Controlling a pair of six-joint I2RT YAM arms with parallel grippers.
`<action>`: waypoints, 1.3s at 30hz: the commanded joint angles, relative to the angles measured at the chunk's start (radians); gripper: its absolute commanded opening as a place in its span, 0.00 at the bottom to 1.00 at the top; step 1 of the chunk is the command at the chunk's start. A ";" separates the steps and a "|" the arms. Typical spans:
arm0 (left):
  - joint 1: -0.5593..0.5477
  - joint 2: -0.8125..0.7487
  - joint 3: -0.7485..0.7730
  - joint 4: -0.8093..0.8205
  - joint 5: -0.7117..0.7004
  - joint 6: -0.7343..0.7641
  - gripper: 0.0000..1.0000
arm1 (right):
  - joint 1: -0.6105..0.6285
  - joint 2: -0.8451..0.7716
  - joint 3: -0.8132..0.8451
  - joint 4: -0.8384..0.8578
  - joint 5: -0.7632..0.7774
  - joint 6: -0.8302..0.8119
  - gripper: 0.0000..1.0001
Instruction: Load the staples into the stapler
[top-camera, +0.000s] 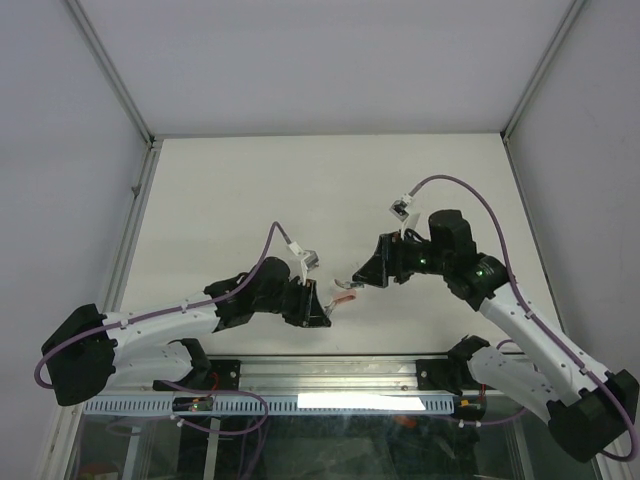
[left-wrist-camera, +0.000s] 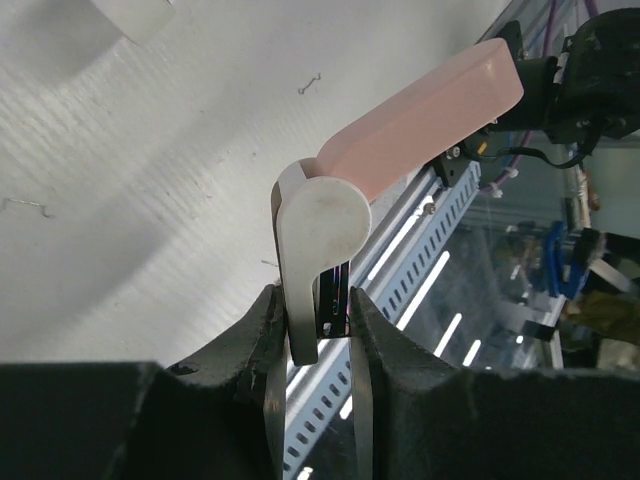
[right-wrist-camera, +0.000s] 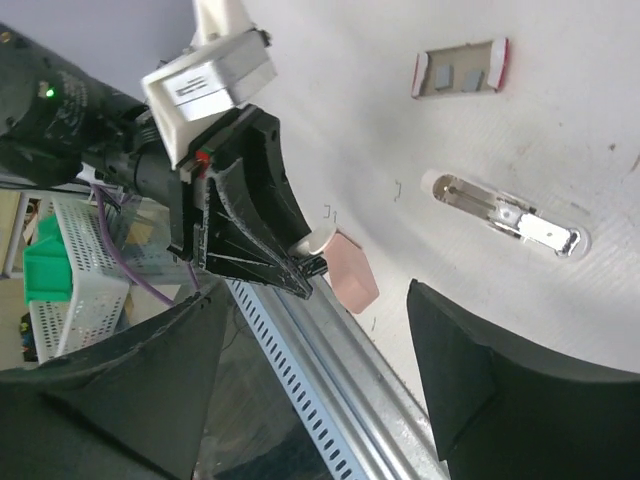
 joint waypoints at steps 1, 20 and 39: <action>0.003 -0.007 0.056 0.019 0.089 -0.165 0.05 | 0.003 -0.067 -0.058 0.163 -0.078 -0.068 0.76; 0.011 -0.049 0.045 0.138 0.208 -0.294 0.04 | 0.161 -0.077 -0.174 0.268 -0.047 -0.092 0.63; 0.017 -0.078 0.042 0.153 0.170 -0.267 0.44 | 0.170 -0.085 -0.175 0.277 0.050 -0.036 0.21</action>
